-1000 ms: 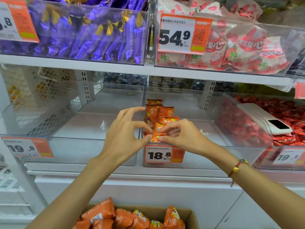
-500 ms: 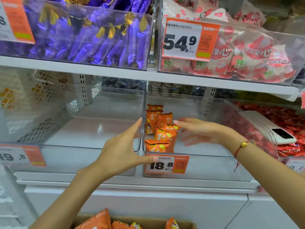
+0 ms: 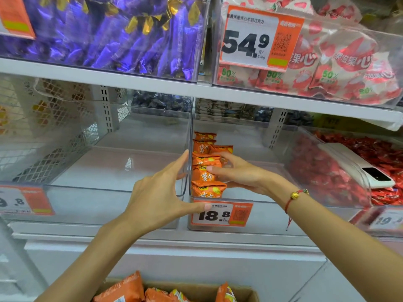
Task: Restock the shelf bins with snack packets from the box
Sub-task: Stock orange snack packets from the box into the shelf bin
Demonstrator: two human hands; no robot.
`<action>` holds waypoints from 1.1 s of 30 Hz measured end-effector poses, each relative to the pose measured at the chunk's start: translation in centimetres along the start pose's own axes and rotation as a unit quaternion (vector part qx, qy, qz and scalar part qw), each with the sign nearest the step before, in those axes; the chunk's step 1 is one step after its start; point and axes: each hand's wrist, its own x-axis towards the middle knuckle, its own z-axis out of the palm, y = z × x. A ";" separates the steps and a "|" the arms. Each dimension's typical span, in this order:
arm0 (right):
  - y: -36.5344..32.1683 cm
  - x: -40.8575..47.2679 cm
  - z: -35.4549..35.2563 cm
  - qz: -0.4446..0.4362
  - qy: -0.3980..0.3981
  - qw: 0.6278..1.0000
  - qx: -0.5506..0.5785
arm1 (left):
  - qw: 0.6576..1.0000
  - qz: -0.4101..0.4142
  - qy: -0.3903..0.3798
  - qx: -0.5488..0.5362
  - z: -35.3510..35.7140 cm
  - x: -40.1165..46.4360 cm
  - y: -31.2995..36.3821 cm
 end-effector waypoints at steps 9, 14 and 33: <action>0.4 1.4 -4.0 -0.031 0.296 0.949 -0.105 | 1.000 -0.004 -0.005 0.006 -0.2 -0.1 0.0; -0.1 3.7 -3.9 0.039 0.139 0.988 -0.055 | 1.000 -0.004 -0.007 -0.001 -0.2 -0.1 0.0; -1.5 3.5 -2.1 0.039 0.028 0.998 0.029 | 1.000 -0.019 -0.009 -0.019 -0.1 -0.1 0.0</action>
